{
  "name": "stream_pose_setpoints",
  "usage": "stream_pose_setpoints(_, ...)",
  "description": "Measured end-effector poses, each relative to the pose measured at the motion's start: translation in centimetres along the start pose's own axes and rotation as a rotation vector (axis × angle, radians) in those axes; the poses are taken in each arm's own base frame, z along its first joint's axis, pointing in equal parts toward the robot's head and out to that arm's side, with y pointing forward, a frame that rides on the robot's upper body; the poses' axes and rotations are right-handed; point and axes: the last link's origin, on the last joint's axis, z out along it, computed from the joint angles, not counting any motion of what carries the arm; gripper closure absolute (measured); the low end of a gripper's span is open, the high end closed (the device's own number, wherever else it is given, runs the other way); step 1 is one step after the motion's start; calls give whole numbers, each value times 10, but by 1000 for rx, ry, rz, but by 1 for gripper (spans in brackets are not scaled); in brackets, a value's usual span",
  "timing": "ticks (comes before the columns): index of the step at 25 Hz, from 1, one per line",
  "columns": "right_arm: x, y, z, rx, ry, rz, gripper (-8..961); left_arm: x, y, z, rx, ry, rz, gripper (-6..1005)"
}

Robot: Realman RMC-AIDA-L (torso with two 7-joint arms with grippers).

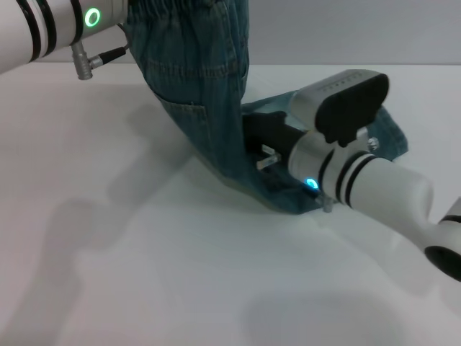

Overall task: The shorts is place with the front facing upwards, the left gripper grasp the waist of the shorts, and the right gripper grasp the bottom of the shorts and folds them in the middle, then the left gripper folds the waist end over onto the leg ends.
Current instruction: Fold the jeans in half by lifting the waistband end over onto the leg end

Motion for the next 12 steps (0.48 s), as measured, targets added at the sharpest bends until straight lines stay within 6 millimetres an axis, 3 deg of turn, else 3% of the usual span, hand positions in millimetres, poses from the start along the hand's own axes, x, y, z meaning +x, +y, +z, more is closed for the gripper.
stream_pose_setpoints(7, 0, 29, 4, -111, -5, -14, 953, 1, 0, 2, -1, 2, 3, 909)
stream_pose_setpoints(10, 2, 18, 2, -77, -7, -2, 953, 1, 0, 2, -1, 1, 3, 906)
stream_pose_setpoints(12, 5, -5, -2, -8, -10, 31, 953, 0, 0, 2, 0, 1, 4, 904)
